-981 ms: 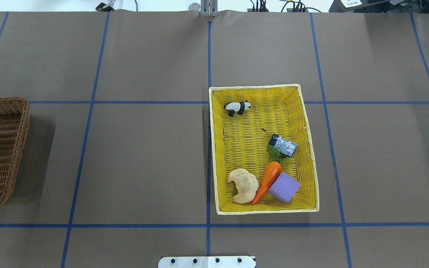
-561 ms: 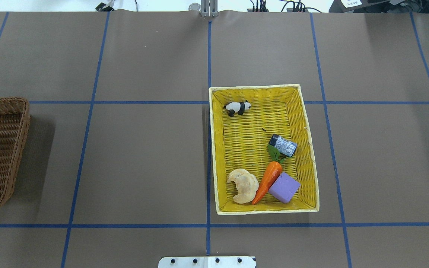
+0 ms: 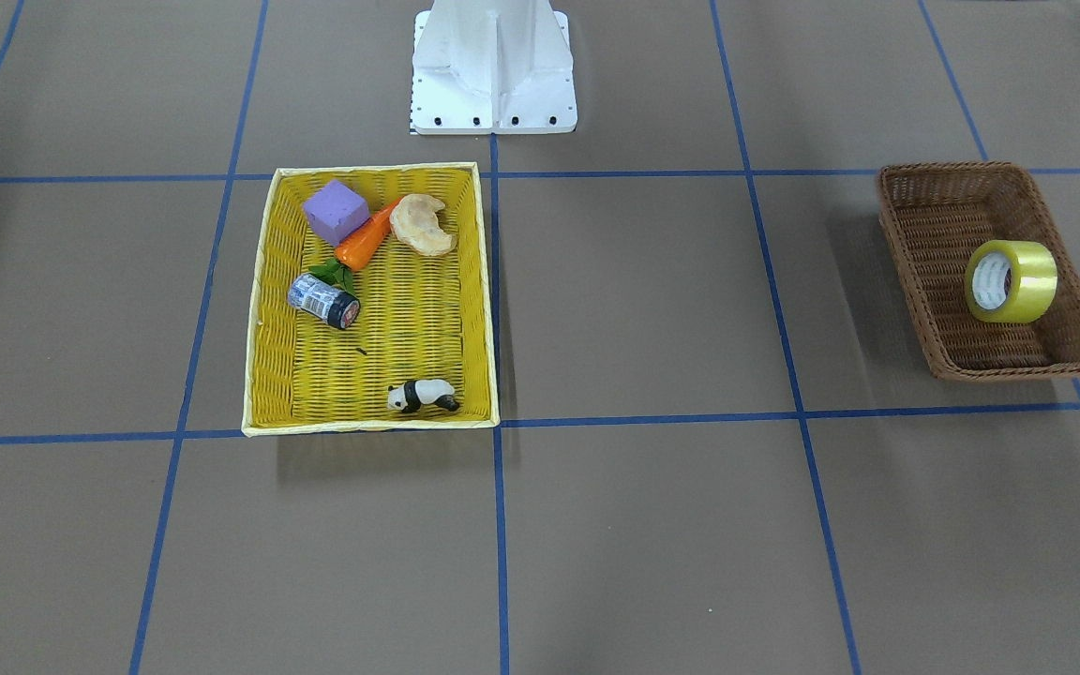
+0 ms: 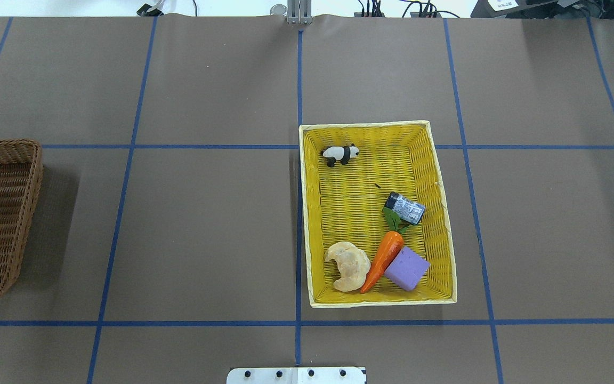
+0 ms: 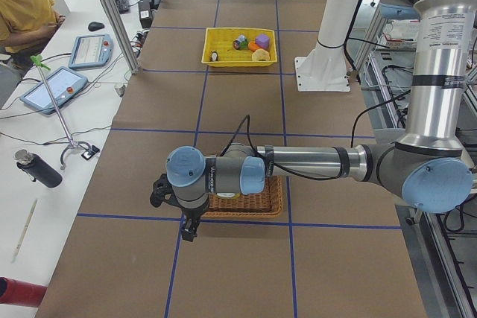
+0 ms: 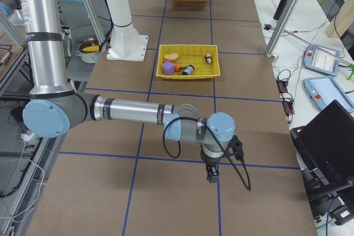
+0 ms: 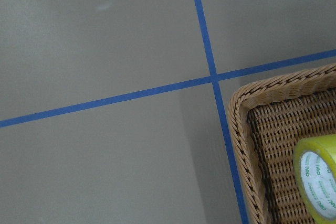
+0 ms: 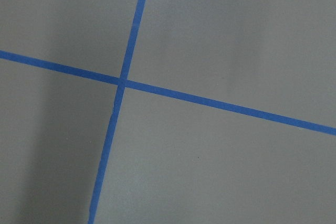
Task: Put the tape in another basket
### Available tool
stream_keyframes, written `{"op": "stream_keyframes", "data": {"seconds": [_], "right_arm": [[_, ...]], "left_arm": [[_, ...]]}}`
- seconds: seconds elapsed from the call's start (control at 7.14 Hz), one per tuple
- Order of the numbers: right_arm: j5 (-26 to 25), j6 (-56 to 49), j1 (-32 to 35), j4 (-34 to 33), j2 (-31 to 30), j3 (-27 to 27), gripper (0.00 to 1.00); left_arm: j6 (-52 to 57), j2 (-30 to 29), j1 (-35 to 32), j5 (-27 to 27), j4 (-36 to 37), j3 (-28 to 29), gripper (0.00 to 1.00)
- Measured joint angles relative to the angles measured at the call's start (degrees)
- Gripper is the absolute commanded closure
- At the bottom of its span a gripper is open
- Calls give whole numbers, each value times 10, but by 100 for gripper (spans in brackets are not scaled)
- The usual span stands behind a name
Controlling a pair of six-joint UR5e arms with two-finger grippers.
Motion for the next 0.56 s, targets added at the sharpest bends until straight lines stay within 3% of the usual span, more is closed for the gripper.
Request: {"op": "stream_keyframes", "data": {"seconds": [0.56], "right_arm": [[0,2,0,0,0,0,0]], "left_arm": [[-1,4,0,1,1,0,1]]}}
